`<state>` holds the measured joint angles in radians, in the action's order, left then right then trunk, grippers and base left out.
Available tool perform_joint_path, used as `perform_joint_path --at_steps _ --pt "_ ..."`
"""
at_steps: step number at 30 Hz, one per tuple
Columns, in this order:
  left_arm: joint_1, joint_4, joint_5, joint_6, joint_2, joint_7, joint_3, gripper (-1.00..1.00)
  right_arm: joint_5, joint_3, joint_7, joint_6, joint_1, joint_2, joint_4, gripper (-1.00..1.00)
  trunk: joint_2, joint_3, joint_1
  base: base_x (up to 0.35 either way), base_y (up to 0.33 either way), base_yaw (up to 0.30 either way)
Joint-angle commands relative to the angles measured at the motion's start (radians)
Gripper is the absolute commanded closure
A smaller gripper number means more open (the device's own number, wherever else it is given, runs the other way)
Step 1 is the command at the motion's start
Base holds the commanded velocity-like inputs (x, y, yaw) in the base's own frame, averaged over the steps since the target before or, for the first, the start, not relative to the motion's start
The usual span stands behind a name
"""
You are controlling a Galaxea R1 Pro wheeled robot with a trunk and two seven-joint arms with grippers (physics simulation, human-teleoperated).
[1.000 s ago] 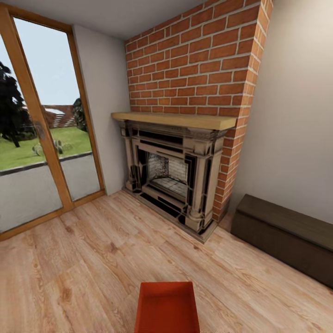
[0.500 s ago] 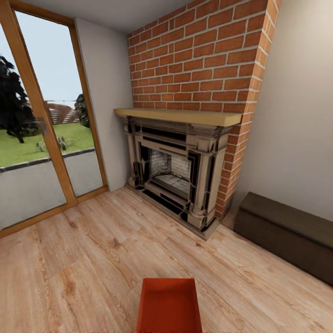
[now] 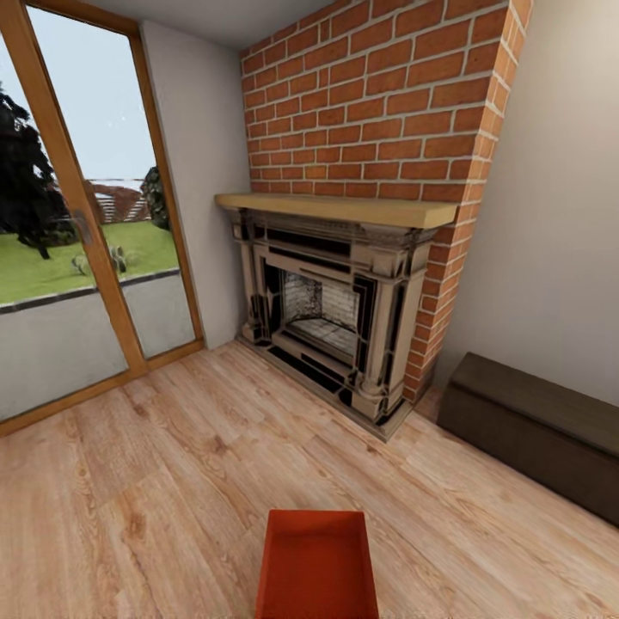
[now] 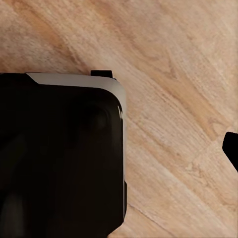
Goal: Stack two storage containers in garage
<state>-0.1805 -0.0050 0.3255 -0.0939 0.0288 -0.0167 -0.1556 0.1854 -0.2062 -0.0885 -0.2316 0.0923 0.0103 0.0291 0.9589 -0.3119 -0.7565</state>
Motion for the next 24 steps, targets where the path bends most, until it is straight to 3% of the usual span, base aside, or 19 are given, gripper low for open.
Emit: perform_joint_path --at_steps 1,24 --pt "-0.001 0.0 0.007 -0.003 0.0 -0.002 -0.009 -1.0 0.009 -0.009 0.0 -0.006 0.001 -0.001 0.003 -1.0 0.001 -0.003 0.0 0.0 0.0 -0.011" --pt "-0.001 0.0 0.007 -0.003 0.0 -0.002 -0.009 -1.0 -0.004 -0.016 -0.013 -0.011 0.001 -0.006 0.003 -1.0 0.001 -0.034 0.0 0.0 0.0 -0.143"
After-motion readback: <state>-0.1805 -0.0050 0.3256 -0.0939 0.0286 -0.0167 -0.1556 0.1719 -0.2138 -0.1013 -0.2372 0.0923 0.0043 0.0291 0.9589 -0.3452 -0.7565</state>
